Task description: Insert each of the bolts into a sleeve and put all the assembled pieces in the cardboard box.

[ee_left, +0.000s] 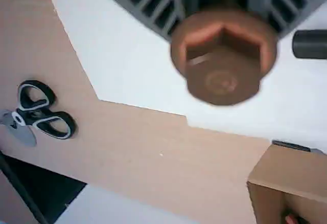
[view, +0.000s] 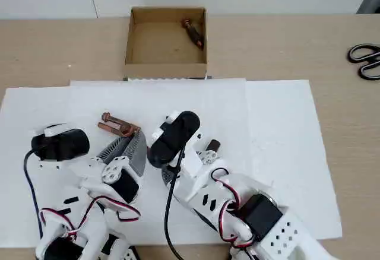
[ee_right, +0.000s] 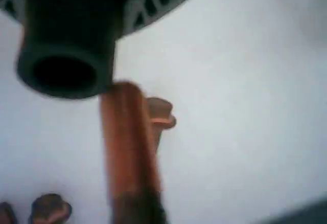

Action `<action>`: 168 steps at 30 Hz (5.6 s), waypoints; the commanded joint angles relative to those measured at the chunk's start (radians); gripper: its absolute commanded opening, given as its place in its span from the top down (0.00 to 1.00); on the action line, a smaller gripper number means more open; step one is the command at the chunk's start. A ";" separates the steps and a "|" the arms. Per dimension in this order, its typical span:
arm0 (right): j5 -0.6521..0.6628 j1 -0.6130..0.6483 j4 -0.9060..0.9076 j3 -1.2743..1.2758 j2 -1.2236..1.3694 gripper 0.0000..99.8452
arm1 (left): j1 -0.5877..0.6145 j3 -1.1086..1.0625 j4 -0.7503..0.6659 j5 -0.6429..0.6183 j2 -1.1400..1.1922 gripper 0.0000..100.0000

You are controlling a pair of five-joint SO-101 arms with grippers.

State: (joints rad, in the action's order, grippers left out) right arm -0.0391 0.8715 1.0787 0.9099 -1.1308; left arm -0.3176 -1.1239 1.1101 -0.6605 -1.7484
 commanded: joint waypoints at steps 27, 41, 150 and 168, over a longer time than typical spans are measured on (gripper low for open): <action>0.086 0.028 -0.128 0.044 -0.007 1.00 | -0.009 0.004 -0.095 -0.015 -0.006 1.00; 0.138 0.028 -0.191 0.043 -0.010 1.00 | -0.005 -0.018 -0.072 -0.015 -0.009 1.00; -0.032 -0.533 -0.071 0.023 0.010 1.00 | 0.387 -0.374 0.012 0.620 -0.009 0.99; -0.132 -0.538 0.081 -1.010 1.033 1.00 | 0.388 -0.475 -0.031 0.617 -0.011 0.99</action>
State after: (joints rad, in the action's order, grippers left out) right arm -0.1649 0.3422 1.1538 0.1458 -0.2363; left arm 0.0644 -1.6042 1.1086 -0.0437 -1.7515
